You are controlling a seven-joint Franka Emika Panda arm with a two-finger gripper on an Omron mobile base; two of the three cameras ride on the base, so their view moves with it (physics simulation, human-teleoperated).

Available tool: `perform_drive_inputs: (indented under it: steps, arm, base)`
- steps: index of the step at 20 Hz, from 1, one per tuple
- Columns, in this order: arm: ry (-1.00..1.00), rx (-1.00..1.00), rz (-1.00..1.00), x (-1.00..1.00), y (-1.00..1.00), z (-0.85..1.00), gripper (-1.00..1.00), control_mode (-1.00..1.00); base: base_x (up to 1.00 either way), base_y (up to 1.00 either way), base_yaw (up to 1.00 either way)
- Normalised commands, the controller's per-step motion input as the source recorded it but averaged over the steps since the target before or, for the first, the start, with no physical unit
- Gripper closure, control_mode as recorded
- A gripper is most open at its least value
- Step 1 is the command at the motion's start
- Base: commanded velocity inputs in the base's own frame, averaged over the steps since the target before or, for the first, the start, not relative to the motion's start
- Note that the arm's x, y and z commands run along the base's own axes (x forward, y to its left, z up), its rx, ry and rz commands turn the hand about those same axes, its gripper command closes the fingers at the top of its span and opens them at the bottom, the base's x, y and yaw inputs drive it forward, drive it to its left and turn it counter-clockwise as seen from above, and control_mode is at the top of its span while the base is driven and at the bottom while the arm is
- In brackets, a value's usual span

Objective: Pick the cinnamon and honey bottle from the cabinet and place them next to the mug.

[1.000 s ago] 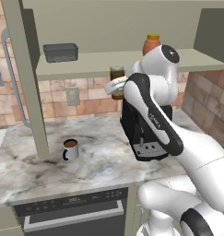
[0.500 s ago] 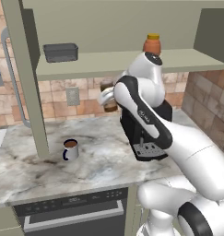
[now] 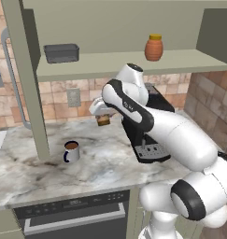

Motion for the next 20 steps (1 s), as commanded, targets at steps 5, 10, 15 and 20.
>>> perform_drive_inputs:
  steps: [5, 10, 15, 20]
  arm:
    - [0.15, 0.0, 0.0, 0.22, 0.14, -0.49, 1.0, -1.0]
    - [0.1, 0.0, 0.0, 0.12, 0.18, -0.4, 1.0, -1.0]
    - [0.03, 0.0, -0.01, 0.0, 0.12, -0.21, 1.0, -1.0]
    - [0.0, 0.0, -0.08, 0.0, 0.0, -0.28, 1.0, -1.0]
  base:
    - [0.0, 0.0, 0.0]
    - [0.0, 0.0, 0.0]
    - [0.0, 0.0, 0.0]
    - [0.0, 0.0, 0.0]
